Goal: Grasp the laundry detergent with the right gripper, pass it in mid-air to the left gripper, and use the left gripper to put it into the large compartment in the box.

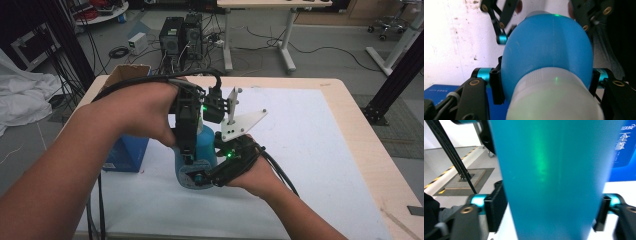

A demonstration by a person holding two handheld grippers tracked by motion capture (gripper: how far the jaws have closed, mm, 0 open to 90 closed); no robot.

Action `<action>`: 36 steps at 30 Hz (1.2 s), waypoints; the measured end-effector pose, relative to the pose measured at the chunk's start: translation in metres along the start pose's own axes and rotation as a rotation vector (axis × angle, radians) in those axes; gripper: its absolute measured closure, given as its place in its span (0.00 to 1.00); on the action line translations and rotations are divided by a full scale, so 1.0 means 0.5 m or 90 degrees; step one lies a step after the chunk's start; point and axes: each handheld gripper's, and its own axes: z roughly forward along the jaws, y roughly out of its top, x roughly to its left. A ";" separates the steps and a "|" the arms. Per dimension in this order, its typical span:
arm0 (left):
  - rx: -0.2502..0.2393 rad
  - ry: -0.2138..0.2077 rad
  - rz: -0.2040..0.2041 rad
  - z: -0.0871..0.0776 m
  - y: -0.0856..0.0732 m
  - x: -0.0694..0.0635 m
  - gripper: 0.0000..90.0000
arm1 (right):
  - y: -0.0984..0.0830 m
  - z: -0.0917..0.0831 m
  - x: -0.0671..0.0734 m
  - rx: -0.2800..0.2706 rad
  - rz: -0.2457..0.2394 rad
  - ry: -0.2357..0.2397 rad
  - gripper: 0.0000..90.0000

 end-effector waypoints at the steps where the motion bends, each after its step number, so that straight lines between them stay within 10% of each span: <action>1: -0.001 -0.001 0.000 -0.001 0.000 0.000 0.42 | 0.000 -0.004 0.000 0.002 0.001 -0.004 0.26; 23: 0.017 0.002 -0.026 -0.024 -0.029 0.002 0.42 | 0.023 -0.100 0.006 0.039 -0.001 -0.079 0.01; 36: 0.009 -0.007 -0.128 -0.133 -0.087 0.029 0.42 | 0.046 -0.163 0.001 0.078 -0.008 -0.120 0.01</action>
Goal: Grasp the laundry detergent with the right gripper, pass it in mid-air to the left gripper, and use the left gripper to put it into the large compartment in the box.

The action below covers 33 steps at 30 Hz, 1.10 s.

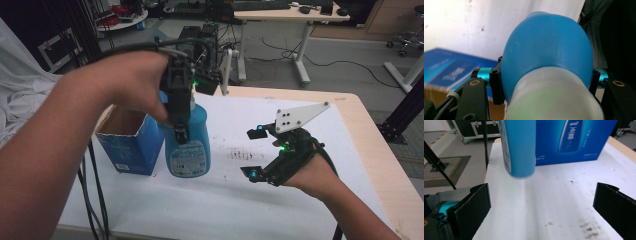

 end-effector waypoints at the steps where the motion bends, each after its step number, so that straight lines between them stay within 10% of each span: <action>1: -0.002 -0.001 -0.014 -0.012 -0.006 0.005 0.42 | 0.002 -0.004 -0.001 0.002 0.002 -0.004 0.01; 16: -0.052 0.014 -0.302 -0.153 -0.112 0.084 0.42 | 0.005 -0.006 -0.006 0.009 -0.004 -0.015 0.01; 24: -0.046 0.024 -0.467 -0.170 -0.161 0.135 0.42 | 0.004 0.002 -0.007 0.013 -0.007 -0.017 0.01; 33: -0.039 0.049 -0.576 -0.167 -0.209 0.174 0.42 | 0.002 0.005 -0.010 0.020 0.001 -0.019 0.01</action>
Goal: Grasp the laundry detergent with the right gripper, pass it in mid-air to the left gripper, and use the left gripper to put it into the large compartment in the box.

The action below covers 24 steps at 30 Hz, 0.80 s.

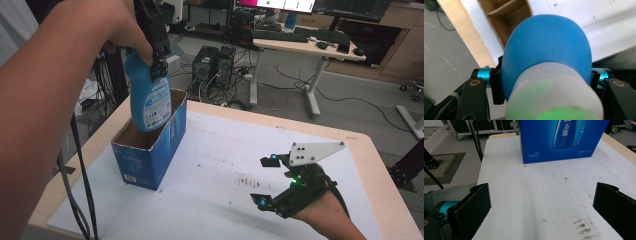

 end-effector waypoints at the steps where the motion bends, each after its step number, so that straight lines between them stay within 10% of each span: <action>1: 0.001 0.000 -0.008 0.002 0.002 0.007 0.42 | 0.000 0.000 0.000 0.000 0.000 0.000 0.01; 11: 0.031 0.000 -0.055 0.062 0.017 0.053 0.42 | -0.001 0.001 -0.004 -0.002 0.007 -0.007 0.01; 24: 0.050 -0.052 -0.006 0.162 0.021 0.091 0.42 | -0.001 -0.009 -0.006 -0.012 0.016 -0.023 0.01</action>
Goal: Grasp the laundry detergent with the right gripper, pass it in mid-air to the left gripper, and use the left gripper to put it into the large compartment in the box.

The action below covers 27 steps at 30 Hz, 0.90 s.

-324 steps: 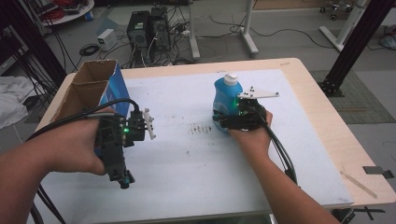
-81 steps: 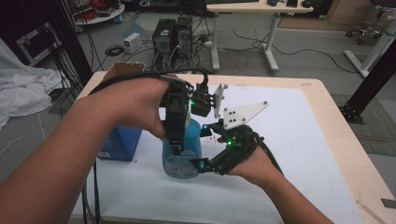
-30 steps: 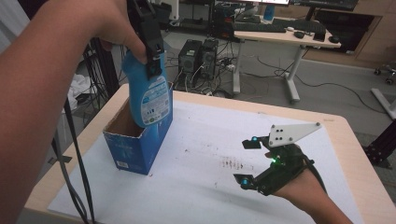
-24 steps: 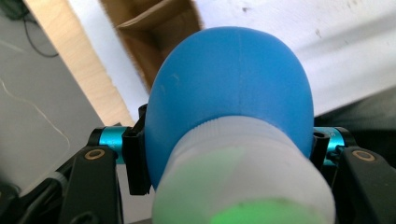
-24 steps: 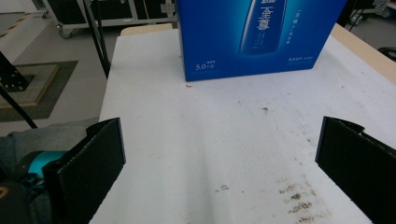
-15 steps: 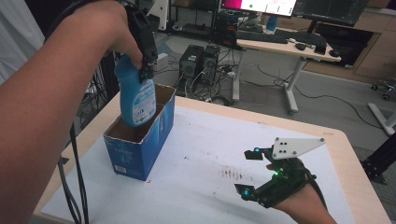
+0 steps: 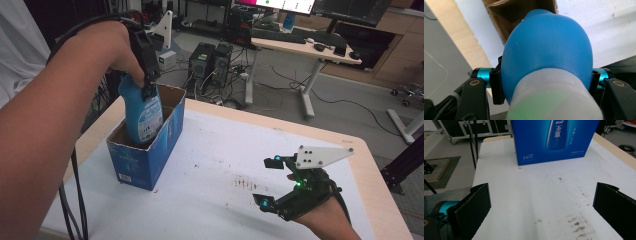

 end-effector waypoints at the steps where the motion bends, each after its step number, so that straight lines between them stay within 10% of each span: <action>1: 0.003 0.000 0.003 0.006 0.001 0.000 0.42 | 0.000 0.000 0.001 0.004 -0.001 -0.001 0.01; 27: 0.031 0.062 0.322 0.192 0.017 -0.020 0.42 | -0.005 0.017 0.003 0.017 0.004 0.008 0.01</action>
